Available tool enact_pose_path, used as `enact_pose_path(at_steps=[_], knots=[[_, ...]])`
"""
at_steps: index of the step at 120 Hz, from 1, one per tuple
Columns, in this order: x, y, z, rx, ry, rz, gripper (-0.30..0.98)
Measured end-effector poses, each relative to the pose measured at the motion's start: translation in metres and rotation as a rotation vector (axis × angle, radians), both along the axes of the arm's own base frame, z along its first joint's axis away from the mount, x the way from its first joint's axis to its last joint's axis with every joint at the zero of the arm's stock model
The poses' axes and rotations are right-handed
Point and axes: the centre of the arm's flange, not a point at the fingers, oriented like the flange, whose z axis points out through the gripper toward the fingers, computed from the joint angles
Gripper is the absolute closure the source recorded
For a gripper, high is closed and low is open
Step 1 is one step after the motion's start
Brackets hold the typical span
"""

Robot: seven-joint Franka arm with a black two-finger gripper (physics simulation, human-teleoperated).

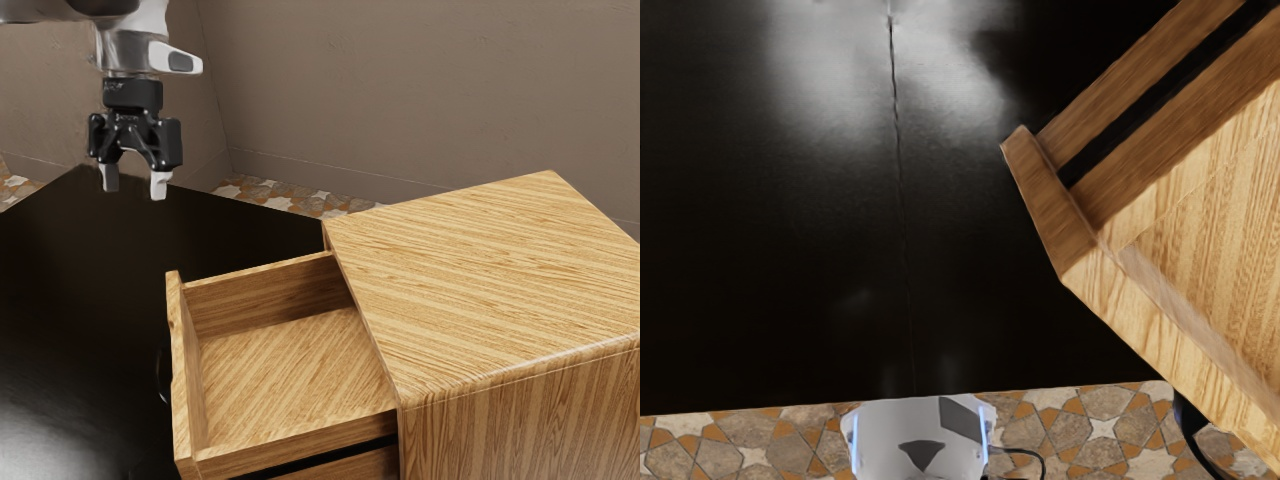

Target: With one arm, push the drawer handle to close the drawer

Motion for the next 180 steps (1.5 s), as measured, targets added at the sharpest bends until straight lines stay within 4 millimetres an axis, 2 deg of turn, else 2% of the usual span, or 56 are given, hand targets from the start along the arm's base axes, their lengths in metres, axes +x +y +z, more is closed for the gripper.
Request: enact_pose_path(at_steps=[10, 16, 18, 28, 36, 45, 50, 54, 67, 72, 80, 93, 101, 118, 138, 156, 174, 180], knots=[[0.022, 0.017, -0.004, -0.010, -0.116, 0.043, 0.00], [0.019, 0.025, -0.014, -0.016, -0.139, 0.058, 0.00], [0.010, 0.026, -0.019, -0.022, -0.140, 0.061, 0.00], [-0.066, 0.035, -0.037, -0.024, -0.179, 0.059, 0.00], [-0.111, 0.041, -0.045, -0.002, -0.234, 0.047, 0.00], [-0.168, 0.038, -0.057, 0.023, -0.327, -0.004, 0.01], [-0.192, 0.036, -0.064, 0.030, -0.387, -0.026, 0.02], [-0.202, 0.033, -0.069, 0.033, -0.429, -0.047, 0.03], [-0.206, 0.006, -0.081, 0.032, -0.539, -0.149, 0.09], [-0.214, -0.006, -0.081, 0.041, -0.574, -0.186, 0.12], [-0.236, -0.023, -0.070, 0.053, -0.622, -0.222, 0.16], [-0.257, -0.062, -0.070, 0.063, -0.602, -0.277, 0.24], [-0.261, -0.078, -0.077, 0.054, -0.557, -0.288, 0.28], [-0.253, -0.091, -0.092, 0.025, -0.499, -0.280, 0.34], [-0.257, -0.103, -0.091, 0.022, -0.512, -0.317, 0.36], [-0.268, -0.113, -0.088, 0.020, -0.530, -0.372, 0.37], [-0.258, -0.126, -0.097, -0.009, -0.517, -0.422, 0.41], [-0.258, -0.127, -0.095, -0.020, -0.536, -0.426, 0.43]])
